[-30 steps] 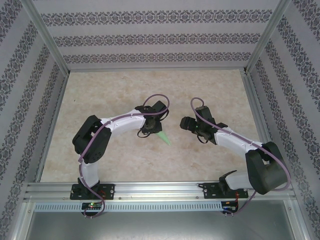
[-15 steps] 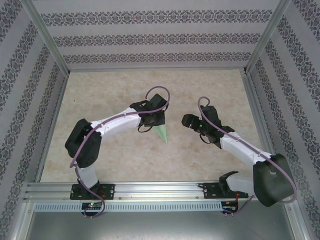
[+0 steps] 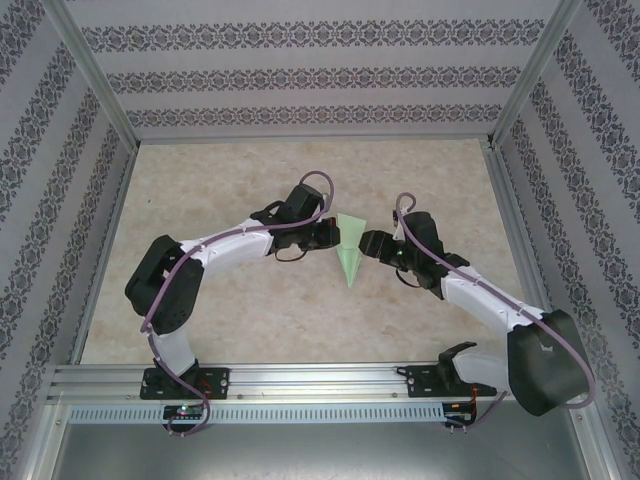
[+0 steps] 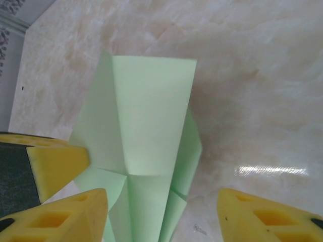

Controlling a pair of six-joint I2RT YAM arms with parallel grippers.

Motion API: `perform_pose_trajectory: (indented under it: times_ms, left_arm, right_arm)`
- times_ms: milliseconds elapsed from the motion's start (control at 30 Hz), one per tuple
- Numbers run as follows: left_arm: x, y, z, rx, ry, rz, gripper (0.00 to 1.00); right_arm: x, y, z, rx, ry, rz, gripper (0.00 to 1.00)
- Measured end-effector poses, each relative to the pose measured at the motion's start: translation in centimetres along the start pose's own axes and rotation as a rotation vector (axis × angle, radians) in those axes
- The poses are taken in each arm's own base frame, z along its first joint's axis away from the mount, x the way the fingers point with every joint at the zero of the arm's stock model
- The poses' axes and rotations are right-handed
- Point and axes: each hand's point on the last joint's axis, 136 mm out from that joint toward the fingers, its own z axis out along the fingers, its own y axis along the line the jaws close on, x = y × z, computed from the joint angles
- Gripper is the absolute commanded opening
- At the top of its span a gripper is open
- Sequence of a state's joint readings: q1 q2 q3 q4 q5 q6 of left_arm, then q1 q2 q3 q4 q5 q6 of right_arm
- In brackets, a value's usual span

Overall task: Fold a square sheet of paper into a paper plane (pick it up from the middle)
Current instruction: Turn over a paper plane at the center of the table.

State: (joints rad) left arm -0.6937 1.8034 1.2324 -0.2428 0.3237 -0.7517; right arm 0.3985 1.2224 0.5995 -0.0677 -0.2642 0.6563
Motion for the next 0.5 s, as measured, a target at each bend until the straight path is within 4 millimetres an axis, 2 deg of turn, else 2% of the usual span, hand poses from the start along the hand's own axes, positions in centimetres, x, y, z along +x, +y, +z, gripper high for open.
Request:
perform_pose_trajectory:
  times_ms: [100,167,367,500]
  left_arm:
    - [0.6,0.8,0.9,0.031,0.019,-0.029,0.0]
    - [1.2,2.0,1.5,0.033,0.034,-0.062,0.0]
    - [3.2,5.7,2.5,0.002,0.066,-0.142,0.0]
    - [4.0,6.5,2.7,-0.005,0.07,-0.162,0.0]
  right_arm:
    - [0.9,0.8,1.0,-0.004,0.043,-0.019,0.46]
    - [1.2,1.3,1.8,-0.001,0.069,-0.028,0.42]
    - [2.1,1.8,3.7,0.034,0.131,-0.043,0.37]
    - [2.8,2.2,4.9,0.051,0.172,-0.058,0.3]
